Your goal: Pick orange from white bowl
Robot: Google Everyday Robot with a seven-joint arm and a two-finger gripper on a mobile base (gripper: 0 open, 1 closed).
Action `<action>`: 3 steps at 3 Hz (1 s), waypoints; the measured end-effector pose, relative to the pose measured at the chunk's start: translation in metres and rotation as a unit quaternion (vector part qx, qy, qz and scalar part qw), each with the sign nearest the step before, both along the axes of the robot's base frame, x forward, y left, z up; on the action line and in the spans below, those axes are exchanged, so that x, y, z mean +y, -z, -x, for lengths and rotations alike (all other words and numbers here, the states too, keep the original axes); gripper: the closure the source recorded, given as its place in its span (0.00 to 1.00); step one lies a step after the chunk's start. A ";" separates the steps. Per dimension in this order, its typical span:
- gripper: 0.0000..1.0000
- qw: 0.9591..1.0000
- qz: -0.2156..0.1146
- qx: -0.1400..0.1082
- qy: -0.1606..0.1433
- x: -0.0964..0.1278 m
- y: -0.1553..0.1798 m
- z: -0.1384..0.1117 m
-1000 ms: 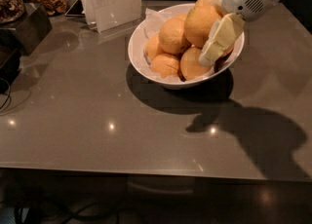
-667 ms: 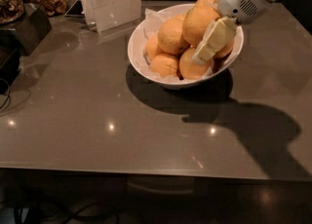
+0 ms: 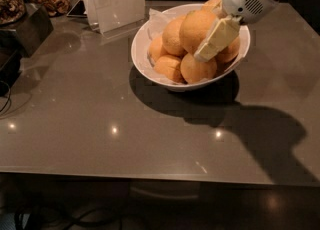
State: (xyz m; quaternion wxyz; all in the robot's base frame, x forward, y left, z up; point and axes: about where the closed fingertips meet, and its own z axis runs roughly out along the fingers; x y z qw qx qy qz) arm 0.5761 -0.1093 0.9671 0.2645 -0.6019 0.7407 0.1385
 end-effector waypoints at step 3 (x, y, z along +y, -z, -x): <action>1.00 1.000 -0.008 0.000 -0.007 0.001 -0.001 -0.002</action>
Offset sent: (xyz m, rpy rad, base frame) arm 0.0000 0.0000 0.0000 0.0000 0.0000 0.0000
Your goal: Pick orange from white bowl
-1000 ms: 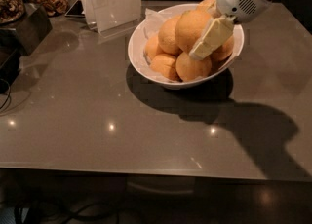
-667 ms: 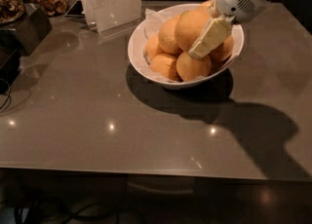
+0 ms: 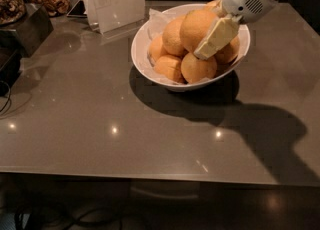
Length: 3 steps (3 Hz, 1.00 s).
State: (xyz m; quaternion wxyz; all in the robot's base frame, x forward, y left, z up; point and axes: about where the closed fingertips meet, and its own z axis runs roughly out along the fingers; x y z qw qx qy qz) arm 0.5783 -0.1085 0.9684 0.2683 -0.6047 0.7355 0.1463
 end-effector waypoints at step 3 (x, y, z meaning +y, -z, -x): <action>1.00 0.988 -0.149 0.024 -0.024 -0.037 -0.040 0.003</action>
Offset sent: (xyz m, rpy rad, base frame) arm -0.0011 -0.0437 0.0577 0.3586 0.0492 0.0797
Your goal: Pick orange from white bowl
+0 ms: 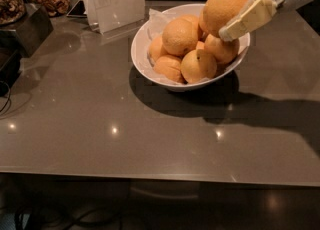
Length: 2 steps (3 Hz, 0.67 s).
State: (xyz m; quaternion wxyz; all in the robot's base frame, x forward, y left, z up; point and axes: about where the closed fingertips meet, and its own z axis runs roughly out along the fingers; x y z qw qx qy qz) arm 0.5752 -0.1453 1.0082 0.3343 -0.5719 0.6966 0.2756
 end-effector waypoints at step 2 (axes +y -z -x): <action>1.00 0.996 -0.063 0.069 0.015 -0.037 -0.008 0.046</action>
Offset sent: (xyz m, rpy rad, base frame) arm -0.1094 -0.0633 0.0057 0.1518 0.2975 0.0175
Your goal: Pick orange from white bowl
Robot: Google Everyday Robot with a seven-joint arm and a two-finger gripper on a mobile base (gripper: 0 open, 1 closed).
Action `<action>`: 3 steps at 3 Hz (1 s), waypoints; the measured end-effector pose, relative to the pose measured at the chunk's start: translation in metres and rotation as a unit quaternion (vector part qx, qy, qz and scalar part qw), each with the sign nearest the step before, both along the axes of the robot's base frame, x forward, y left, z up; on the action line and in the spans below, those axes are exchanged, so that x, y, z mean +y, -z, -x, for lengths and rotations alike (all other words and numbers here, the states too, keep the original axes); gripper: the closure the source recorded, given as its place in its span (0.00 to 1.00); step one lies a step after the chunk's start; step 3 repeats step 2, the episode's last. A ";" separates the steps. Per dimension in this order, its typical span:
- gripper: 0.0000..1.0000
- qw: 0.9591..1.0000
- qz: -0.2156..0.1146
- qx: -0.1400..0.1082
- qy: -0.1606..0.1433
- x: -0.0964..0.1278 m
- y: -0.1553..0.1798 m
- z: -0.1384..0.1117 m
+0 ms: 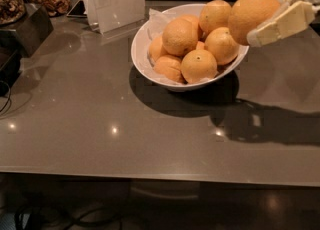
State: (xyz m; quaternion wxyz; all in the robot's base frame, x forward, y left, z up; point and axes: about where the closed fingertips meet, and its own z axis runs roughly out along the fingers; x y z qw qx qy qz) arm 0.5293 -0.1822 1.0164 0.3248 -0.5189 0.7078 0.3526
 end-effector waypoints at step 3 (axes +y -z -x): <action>1.00 0.999 -0.034 0.016 0.020 0.002 -0.002 0.002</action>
Offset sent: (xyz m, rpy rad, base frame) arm -0.0175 -0.0034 -0.0013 0.0383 0.0547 0.0043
